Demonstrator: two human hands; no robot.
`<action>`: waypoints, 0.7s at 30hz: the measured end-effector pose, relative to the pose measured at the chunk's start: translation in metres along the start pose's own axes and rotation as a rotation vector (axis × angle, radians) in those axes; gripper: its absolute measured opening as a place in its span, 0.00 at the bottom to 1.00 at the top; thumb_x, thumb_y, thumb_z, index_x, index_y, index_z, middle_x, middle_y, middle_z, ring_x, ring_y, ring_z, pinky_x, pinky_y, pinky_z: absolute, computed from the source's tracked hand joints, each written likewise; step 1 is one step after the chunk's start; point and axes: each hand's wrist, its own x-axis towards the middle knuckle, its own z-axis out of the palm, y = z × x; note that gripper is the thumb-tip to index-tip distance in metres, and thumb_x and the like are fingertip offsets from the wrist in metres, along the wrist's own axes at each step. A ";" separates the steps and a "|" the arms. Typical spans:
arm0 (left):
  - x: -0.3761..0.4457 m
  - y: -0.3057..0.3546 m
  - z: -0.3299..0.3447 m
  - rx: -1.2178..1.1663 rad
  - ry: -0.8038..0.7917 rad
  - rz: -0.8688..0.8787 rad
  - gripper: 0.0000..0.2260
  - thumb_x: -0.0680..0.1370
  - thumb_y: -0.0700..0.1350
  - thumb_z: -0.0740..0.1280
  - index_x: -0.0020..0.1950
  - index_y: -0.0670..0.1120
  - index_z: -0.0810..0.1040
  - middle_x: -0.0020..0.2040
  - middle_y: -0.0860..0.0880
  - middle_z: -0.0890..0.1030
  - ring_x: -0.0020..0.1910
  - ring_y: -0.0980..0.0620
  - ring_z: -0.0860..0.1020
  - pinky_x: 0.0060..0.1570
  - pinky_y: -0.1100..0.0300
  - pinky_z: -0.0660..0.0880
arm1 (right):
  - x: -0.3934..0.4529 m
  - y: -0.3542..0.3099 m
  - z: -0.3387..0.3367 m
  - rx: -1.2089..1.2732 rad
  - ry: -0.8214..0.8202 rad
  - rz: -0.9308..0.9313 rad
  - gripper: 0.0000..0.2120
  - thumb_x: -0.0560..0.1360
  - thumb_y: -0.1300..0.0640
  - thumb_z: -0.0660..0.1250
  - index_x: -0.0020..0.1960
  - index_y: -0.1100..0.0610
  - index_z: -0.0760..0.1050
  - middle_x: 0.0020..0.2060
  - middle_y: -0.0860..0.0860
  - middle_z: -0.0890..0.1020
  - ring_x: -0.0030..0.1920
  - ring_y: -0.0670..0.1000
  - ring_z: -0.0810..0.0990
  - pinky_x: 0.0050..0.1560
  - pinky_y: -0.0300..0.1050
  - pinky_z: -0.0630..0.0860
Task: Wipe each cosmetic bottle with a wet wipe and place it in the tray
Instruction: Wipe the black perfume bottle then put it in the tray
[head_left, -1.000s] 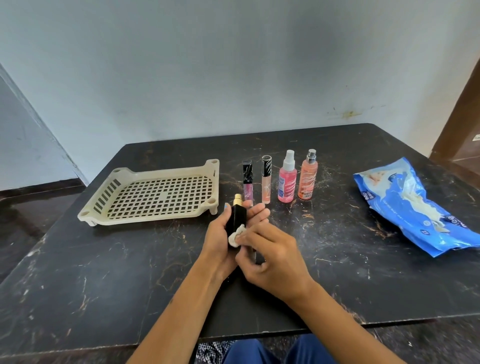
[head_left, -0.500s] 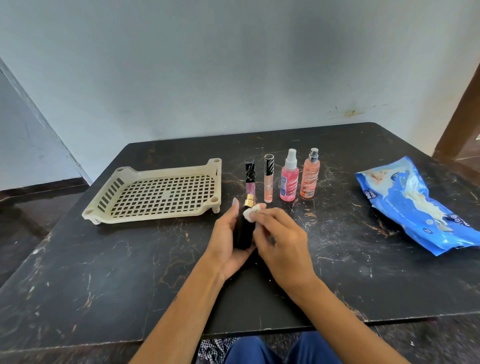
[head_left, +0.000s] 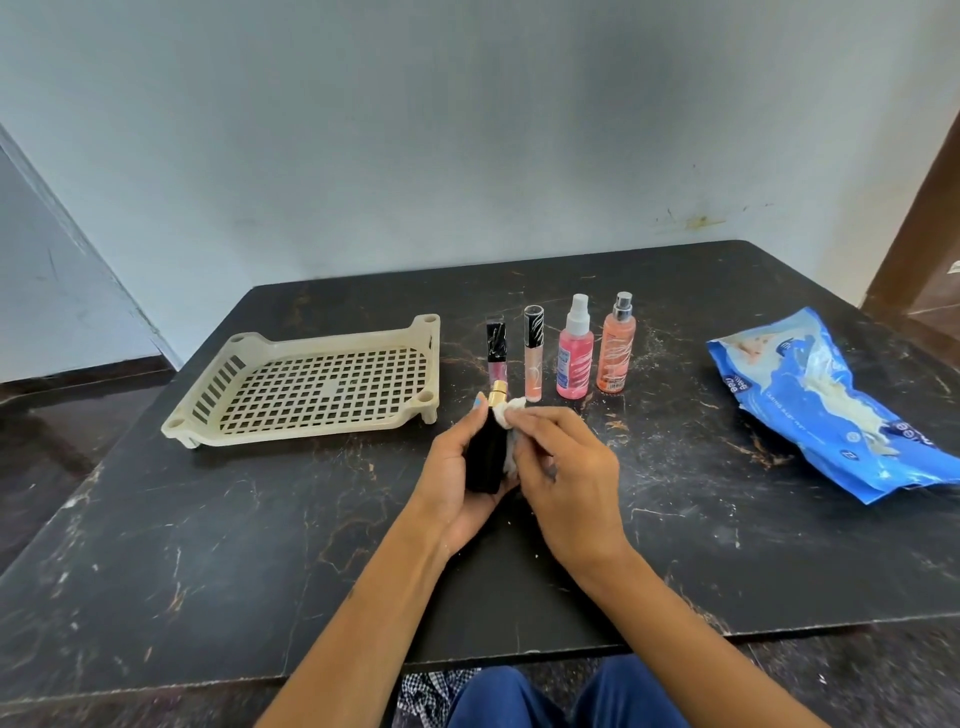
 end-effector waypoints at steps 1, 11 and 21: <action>0.000 0.000 0.000 -0.004 0.000 0.003 0.20 0.78 0.52 0.58 0.37 0.44 0.84 0.36 0.47 0.83 0.35 0.53 0.81 0.38 0.63 0.78 | 0.001 0.000 0.000 0.009 0.002 0.019 0.09 0.74 0.66 0.66 0.52 0.64 0.82 0.46 0.54 0.82 0.45 0.43 0.79 0.47 0.30 0.76; 0.006 0.002 -0.003 -0.086 0.063 -0.029 0.20 0.80 0.55 0.52 0.53 0.41 0.76 0.55 0.41 0.82 0.53 0.47 0.81 0.51 0.54 0.76 | -0.005 -0.005 0.001 -0.018 -0.106 -0.180 0.08 0.72 0.64 0.66 0.46 0.61 0.83 0.40 0.53 0.82 0.38 0.52 0.82 0.37 0.46 0.80; 0.007 -0.001 -0.003 -0.146 0.108 -0.046 0.21 0.81 0.55 0.49 0.48 0.42 0.75 0.50 0.41 0.83 0.51 0.45 0.82 0.50 0.52 0.76 | -0.005 -0.009 0.000 -0.064 -0.127 -0.248 0.04 0.69 0.65 0.68 0.41 0.61 0.82 0.38 0.53 0.82 0.40 0.55 0.81 0.41 0.48 0.79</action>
